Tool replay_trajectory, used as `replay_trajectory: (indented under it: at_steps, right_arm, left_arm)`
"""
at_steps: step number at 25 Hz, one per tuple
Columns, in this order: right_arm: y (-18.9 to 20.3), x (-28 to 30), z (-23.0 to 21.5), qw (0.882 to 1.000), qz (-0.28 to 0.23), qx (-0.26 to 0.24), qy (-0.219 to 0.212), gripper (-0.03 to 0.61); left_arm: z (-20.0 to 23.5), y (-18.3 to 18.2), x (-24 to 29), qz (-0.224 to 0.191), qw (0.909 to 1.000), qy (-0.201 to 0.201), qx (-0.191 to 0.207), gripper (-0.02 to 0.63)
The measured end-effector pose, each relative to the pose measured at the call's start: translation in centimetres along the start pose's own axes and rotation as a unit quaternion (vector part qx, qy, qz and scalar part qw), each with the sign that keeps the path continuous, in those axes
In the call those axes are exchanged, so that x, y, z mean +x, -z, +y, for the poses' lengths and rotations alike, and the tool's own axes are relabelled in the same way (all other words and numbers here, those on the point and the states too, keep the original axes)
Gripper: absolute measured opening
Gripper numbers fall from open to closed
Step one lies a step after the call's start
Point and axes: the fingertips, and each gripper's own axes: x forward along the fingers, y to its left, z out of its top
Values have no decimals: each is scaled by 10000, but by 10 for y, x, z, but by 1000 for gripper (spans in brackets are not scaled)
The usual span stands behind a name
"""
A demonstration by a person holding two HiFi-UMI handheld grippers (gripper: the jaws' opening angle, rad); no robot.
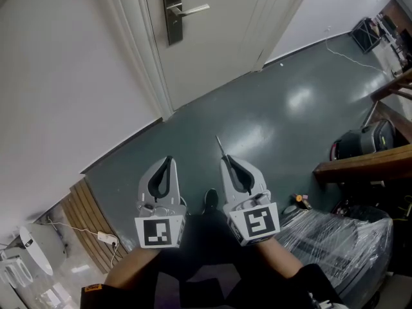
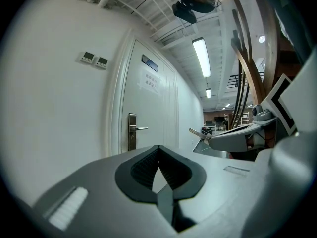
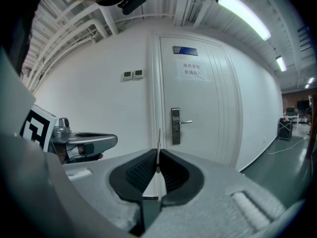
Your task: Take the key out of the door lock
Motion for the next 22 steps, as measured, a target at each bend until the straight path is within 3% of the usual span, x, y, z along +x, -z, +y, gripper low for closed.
replay_trajectory:
  at_steps: [22]
  right_arm:
    - [1, 3, 13, 9993, -210, -150, -282, 15]
  left_arm:
    - [4, 4, -6, 28, 9998, -170, -42, 18]
